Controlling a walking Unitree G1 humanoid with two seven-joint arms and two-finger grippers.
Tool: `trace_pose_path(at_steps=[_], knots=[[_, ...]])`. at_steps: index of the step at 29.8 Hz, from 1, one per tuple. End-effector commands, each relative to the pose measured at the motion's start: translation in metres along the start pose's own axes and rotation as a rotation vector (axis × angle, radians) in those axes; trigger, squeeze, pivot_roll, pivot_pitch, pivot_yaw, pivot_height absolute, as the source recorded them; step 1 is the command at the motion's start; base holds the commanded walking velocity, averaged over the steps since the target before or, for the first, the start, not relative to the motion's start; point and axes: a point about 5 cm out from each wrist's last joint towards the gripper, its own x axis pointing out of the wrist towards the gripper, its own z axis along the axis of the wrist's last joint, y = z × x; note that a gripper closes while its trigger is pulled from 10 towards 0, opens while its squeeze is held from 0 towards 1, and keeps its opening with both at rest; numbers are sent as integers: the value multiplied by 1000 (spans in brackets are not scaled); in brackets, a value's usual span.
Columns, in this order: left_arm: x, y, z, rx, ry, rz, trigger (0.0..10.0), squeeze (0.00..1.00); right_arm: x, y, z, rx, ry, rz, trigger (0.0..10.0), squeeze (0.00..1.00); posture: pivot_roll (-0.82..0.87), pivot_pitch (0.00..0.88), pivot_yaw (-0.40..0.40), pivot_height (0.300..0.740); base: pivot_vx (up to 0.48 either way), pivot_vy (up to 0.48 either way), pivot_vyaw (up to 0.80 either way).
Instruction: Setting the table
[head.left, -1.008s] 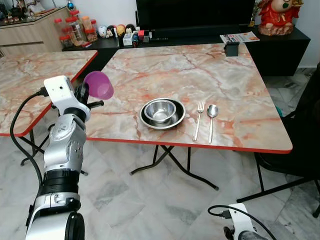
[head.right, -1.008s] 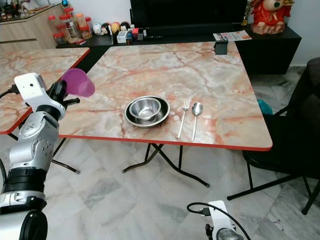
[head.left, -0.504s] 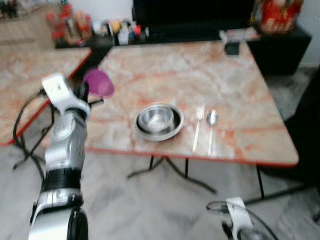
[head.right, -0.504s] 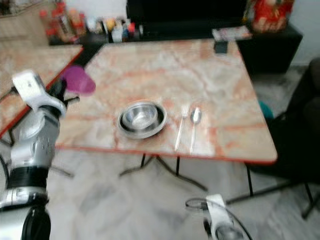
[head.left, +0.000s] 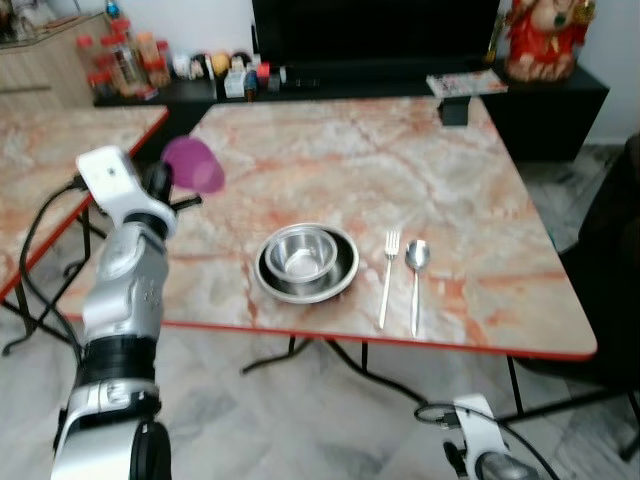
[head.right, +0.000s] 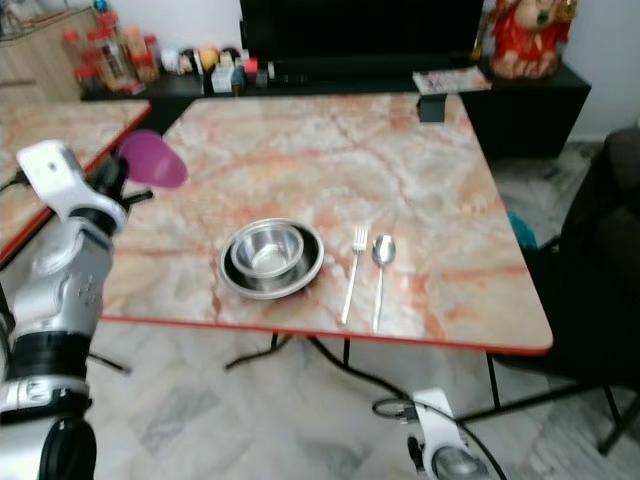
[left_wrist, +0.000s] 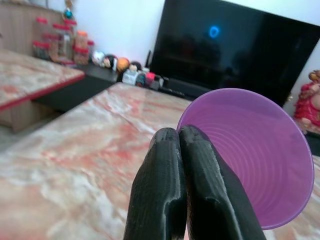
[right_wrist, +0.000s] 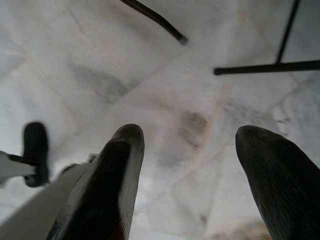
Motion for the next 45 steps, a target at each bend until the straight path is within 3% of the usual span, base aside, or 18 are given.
trace_pose_path(at_steps=[1, 25, 34, 37, 42, 45], knots=[[0, 8, 8, 5, -14, 19, 10000, 0, 1, 7, 2, 3, -3, 17, 10000, 0, -99, 9, 53, 740, 244, 0, 0], [2, 5, 9, 8, -12, 11, 10000, 0, 1, 7, 4, -10, 1, 25, 10000, 0, -94, 10, 53, 740, 302, 0, 0], [1, 6, 13, 12, -15, 7, 10000, 0, 1, 7, 4, -17, 4, 30, 10000, 0, -90, 12, 56, 740, 0, 0, 0], [3, 5, 14, -23, -10, 0, 10000, 0, 1, 7, 4, -19, 5, 32, 10000, 0, -90, 12, 56, 740, 0, 0, 0], [10, 3, 16, -113, 85, -13, 10000, 0, 1, 8, 4, -19, 7, 35, 10000, 0, -86, 15, 60, 740, 0, 0, 0], [15, 0, 19, -125, 134, -36, 10000, 0, 1, 9, 4, -18, 8, 37, 10000, 0, -80, 15, 63, 740, 0, 0, 0]])
